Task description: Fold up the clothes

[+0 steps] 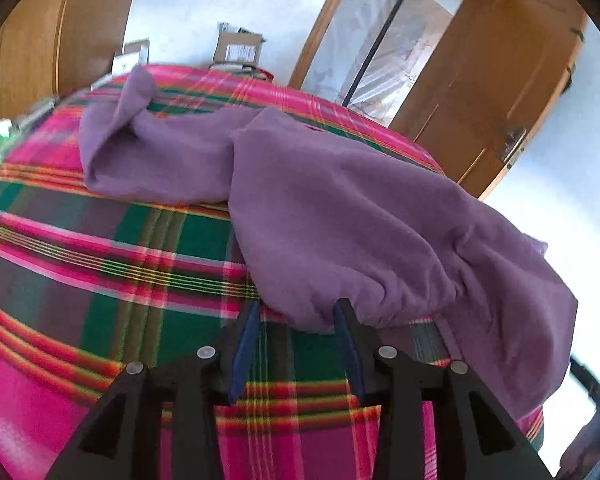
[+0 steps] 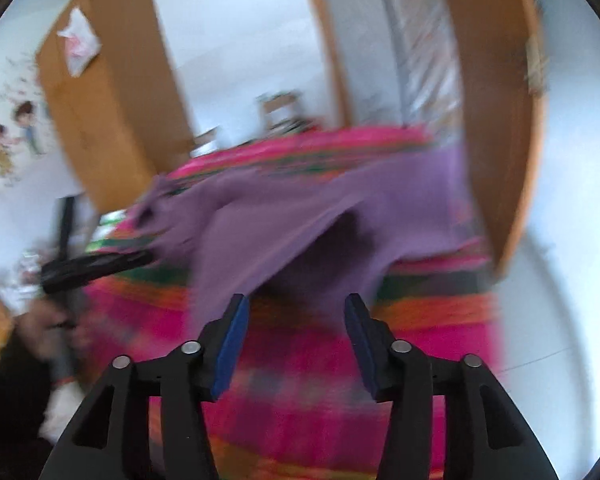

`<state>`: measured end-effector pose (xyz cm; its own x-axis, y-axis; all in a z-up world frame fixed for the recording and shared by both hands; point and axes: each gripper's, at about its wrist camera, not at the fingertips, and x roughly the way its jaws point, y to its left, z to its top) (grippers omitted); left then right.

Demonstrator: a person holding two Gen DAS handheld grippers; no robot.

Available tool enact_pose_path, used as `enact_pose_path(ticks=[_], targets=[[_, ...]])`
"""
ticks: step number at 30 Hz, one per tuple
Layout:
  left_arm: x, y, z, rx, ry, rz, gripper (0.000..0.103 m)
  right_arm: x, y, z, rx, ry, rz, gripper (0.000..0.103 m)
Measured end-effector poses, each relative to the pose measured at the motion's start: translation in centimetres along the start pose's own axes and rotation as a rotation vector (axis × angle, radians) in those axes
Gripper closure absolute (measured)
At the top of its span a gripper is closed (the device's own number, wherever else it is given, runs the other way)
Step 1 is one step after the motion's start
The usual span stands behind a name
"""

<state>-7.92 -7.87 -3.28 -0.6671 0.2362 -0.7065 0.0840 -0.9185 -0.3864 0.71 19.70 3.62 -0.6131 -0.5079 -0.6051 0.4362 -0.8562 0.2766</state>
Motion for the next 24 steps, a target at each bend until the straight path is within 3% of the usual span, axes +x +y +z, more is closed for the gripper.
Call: enact_pose_path(ticks=[6, 8, 9, 10, 11, 12, 14, 18, 24], targets=[[0.9, -0.3, 0.6, -0.009, 0.003, -0.047, 0.064, 4.6, 2.2, -1.0, 0.005, 0.107, 0.103, 0.05], [1.0, -0.5, 0.7, 0.0, -0.002, -0.057, 0.07, 5.8, 2.4, -0.9, 0.036, 0.125, 0.125, 0.05], [1.1, -0.6, 0.8, 0.004, -0.004, -0.062, 0.08, 6.2, 2.5, -0.8, 0.051, 0.128, 0.14, 0.051], [1.1, -0.7, 0.9, 0.005, -0.01, -0.065, 0.09, 6.2, 2.6, -0.8, 0.049, 0.123, 0.145, 0.056], [1.0, -0.7, 0.9, 0.005, -0.017, -0.068, 0.091, 6.2, 2.8, -0.7, 0.046, 0.118, 0.148, 0.081], [0.6, -0.7, 1.0, 0.004, -0.031, -0.067, 0.093, 6.2, 2.9, -0.7, 0.042, 0.113, 0.152, 0.099], [-0.3, -0.7, 1.2, 0.001, -0.063, -0.062, 0.094, 5.7, 3.4, -0.5, 0.035, 0.1, 0.162, 0.099], [-3.6, 0.6, 2.5, -0.011, -0.154, -0.023, 0.095, 4.5, 4.9, 0.3, 0.017, 0.079, 0.264, 0.1], [-9.8, 4.8, 5.2, -0.055, -0.257, 0.123, 0.095, 3.8, 9.1, 1.3, -0.025, 0.111, 0.501, 0.1]])
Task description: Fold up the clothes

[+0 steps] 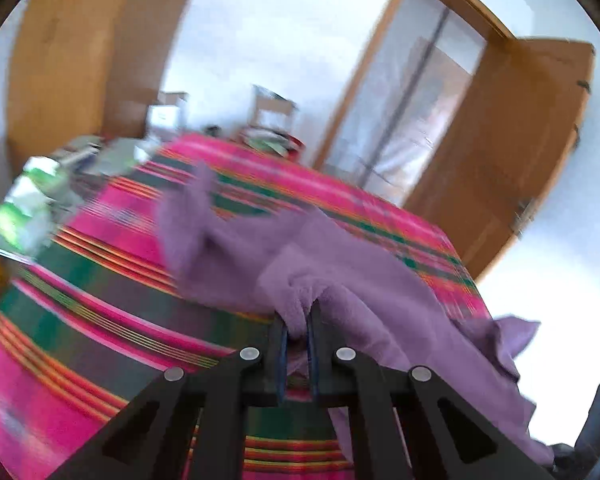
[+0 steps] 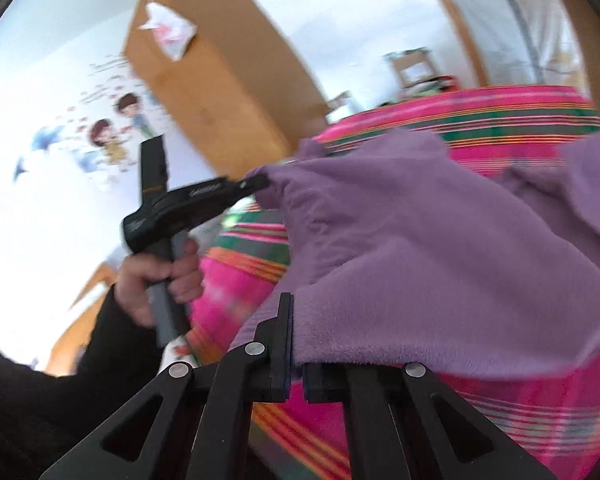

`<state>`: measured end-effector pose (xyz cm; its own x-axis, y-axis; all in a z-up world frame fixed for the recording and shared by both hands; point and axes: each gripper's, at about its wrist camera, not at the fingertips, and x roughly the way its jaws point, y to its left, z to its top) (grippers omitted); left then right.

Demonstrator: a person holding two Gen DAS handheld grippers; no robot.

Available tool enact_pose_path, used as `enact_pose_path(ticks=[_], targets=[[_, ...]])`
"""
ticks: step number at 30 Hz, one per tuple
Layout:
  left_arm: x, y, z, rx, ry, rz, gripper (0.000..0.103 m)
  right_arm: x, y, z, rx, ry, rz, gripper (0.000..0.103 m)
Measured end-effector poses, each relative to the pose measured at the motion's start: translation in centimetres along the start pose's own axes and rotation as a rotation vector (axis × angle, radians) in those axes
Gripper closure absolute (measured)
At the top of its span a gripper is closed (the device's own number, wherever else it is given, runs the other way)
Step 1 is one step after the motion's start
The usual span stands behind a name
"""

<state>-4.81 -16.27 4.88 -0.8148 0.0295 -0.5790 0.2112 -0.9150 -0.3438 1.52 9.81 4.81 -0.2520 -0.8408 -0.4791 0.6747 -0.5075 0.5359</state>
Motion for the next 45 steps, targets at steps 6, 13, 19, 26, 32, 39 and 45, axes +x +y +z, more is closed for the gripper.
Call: enact_pose_path(ticks=[6, 13, 19, 26, 32, 39, 45], targets=[[-1.8, 4.8, 2.0, 0.021, -0.007, 0.169, 0.095, 6.1, 4.1, 0.1, -0.055, 0.129, 0.148, 0.1], [2.2, 8.9, 0.2, 0.064, 0.154, 0.283, 0.094, 12.8, 6.2, -1.9, -0.097, 0.367, 0.128, 0.079], [0.6, 9.7, -1.7, 0.054, 0.134, 0.247, 0.088, 9.9, 6.1, -1.6, -0.134, 0.331, 0.11, 0.064], [-2.8, 9.8, -2.9, 0.026, 0.064, 0.25, 0.085, 7.3, 4.2, 0.1, -0.135, 0.191, 0.041, 0.064], [-4.1, 9.7, -4.7, -0.042, 0.058, 0.195, 0.077, 6.3, 1.6, 2.9, -0.131, 0.123, -0.087, 0.064], [-3.6, 6.6, -5.9, -0.043, 0.066, 0.104, 0.077, 7.5, -3.8, 9.8, -0.118, 0.065, -0.239, 0.052], [-3.3, 3.8, -7.6, -0.033, 0.083, 0.077, 0.077, 10.6, -9.1, 13.6, -0.027, 0.105, -0.283, 0.052]])
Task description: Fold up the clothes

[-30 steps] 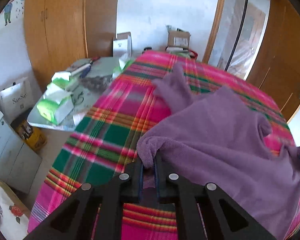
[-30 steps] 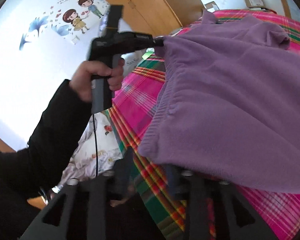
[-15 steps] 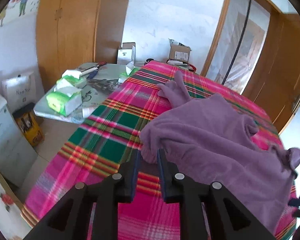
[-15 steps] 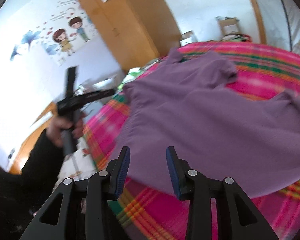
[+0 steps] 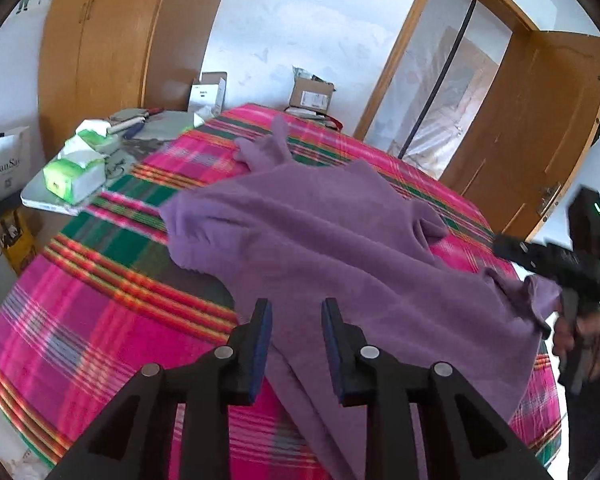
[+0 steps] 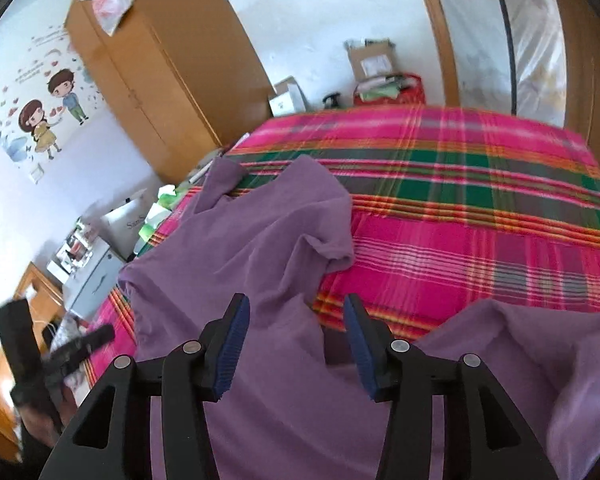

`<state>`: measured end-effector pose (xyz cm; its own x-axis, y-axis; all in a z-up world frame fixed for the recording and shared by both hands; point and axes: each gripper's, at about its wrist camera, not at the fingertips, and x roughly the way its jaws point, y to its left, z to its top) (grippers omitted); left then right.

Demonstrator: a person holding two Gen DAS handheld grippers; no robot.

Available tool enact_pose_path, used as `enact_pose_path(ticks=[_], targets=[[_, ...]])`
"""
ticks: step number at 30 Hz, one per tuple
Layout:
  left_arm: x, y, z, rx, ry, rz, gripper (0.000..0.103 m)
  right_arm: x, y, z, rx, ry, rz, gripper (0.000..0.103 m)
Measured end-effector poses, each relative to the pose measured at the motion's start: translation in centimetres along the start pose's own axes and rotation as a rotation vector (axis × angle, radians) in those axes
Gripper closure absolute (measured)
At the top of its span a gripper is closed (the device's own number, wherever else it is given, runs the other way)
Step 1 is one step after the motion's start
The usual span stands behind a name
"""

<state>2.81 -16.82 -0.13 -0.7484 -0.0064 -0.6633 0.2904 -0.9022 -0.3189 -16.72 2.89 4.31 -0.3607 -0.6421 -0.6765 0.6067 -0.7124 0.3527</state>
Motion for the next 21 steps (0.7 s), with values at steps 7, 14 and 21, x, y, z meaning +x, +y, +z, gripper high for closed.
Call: enact_pose_path(ticks=[7, 14, 21], targets=[[0.3, 1.2, -1.4, -0.057, 0.028, 0.043, 0.077, 3.1, 4.6, 0.4, -0.222, 0.042, 0.088, 0.052], [1.2, 5.1, 2.5, -0.101, -0.036, 0.128, 0.074, 3.8, 7.0, -4.1, -0.239, 0.075, 0.196, 0.052], [4.4, 8.1, 6.0, -0.11, -0.015, 0.076, 0.069, 2.4, 9.3, -11.2, -0.391, 0.144, 0.282, 0.052]])
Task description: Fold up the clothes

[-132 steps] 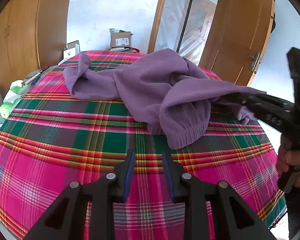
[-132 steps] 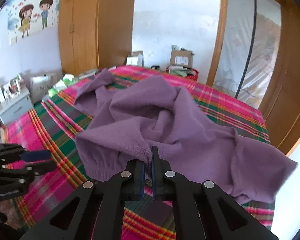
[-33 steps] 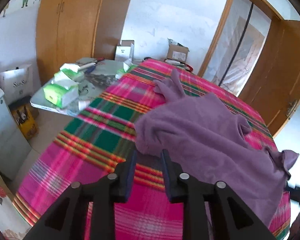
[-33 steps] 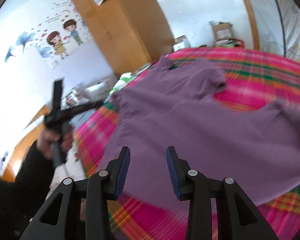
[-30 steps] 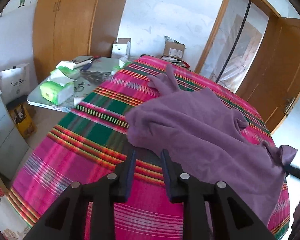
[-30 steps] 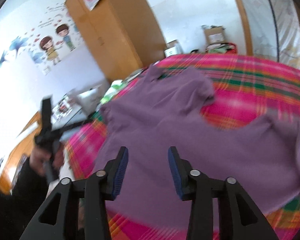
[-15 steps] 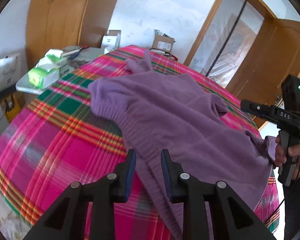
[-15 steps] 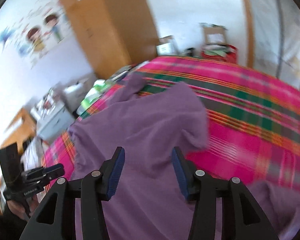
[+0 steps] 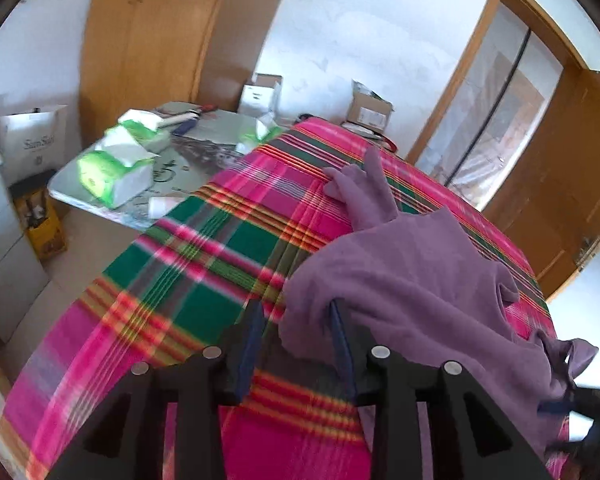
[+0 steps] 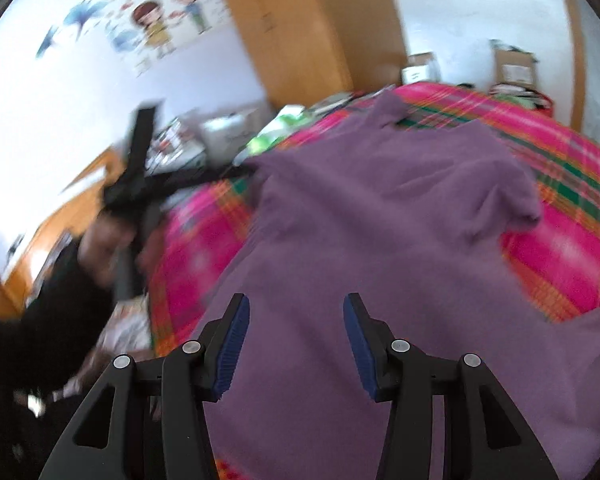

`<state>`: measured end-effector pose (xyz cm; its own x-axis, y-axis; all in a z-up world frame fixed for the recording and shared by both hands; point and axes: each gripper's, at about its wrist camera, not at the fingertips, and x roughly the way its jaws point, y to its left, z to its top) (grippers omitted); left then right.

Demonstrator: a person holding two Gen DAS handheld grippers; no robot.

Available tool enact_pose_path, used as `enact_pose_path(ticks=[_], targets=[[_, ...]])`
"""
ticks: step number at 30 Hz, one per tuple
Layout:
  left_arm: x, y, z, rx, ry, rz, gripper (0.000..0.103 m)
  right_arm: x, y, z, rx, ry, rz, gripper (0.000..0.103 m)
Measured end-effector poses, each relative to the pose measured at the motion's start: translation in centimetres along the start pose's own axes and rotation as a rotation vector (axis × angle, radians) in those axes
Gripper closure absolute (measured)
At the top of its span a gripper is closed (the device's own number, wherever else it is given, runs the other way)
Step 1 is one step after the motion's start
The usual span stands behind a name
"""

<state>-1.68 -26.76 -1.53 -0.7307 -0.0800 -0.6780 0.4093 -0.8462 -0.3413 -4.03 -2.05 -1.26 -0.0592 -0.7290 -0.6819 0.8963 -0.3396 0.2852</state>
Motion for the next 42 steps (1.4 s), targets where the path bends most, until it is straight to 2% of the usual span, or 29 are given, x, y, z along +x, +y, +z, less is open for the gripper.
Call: enact_pose_path(ticks=[4, 5, 6, 7, 10, 16, 20, 22, 23, 29, 35, 39, 42], targets=[[0.9, -1.0, 0.1, 0.063, 0.025, -0.062, 0.069, 1.0, 2.1, -2.4, -0.082, 0.058, 0.027, 0.052], [1.0, -1.4, 0.1, 0.089, 0.021, -0.057, 0.072, 1.1, 2.7, -3.1, -0.105, 0.07, 0.039, 0.052], [1.1, -1.8, 0.0, 0.117, 0.015, -0.048, 0.087, 1.3, 3.0, -3.7, -0.13, 0.078, 0.045, 0.052], [1.1, -2.0, 0.0, 0.133, 0.014, -0.035, 0.092, 1.2, 3.4, -4.0, -0.158, 0.081, 0.043, 0.052], [1.0, -2.2, 0.3, 0.136, 0.011, -0.026, 0.094, 1.1, 4.9, -4.8, -0.251, 0.09, 0.035, 0.052], [0.5, -2.3, 1.1, 0.159, 0.015, -0.001, 0.094, 2.8, 8.1, -6.7, -0.504, 0.142, -0.078, 0.051], [0.5, -2.6, 1.4, 0.192, 0.029, 0.02, 0.094, 4.7, 9.5, -7.6, -0.635, 0.175, -0.184, 0.051], [0.8, -2.6, 1.7, 0.201, 0.038, 0.035, 0.095, 5.1, 9.7, -7.2, -0.631, 0.169, -0.192, 0.076], [0.9, -2.6, 1.9, 0.203, 0.041, 0.044, 0.095, 5.4, 9.9, -7.0, -0.629, 0.166, -0.195, 0.096], [1.1, -2.4, 5.2, 0.232, 0.021, 0.09, 0.096, 5.7, 10.6, -4.8, -0.596, 0.109, -0.16, 0.096], [1.7, -1.9, 11.6, 0.278, -0.018, 0.214, 0.096, 6.8, 12.1, 1.1, -0.546, 0.023, -0.083, 0.096], [2.8, -0.9, 15.2, 0.294, -0.041, 0.307, 0.096, 9.9, 12.5, 5.2, -0.473, 0.006, -0.023, 0.096], [5.3, 0.3, 15.5, 0.3, 0.015, 0.35, 0.095, 13.4, 12.3, 7.4, -0.395, 0.029, 0.022, 0.093]])
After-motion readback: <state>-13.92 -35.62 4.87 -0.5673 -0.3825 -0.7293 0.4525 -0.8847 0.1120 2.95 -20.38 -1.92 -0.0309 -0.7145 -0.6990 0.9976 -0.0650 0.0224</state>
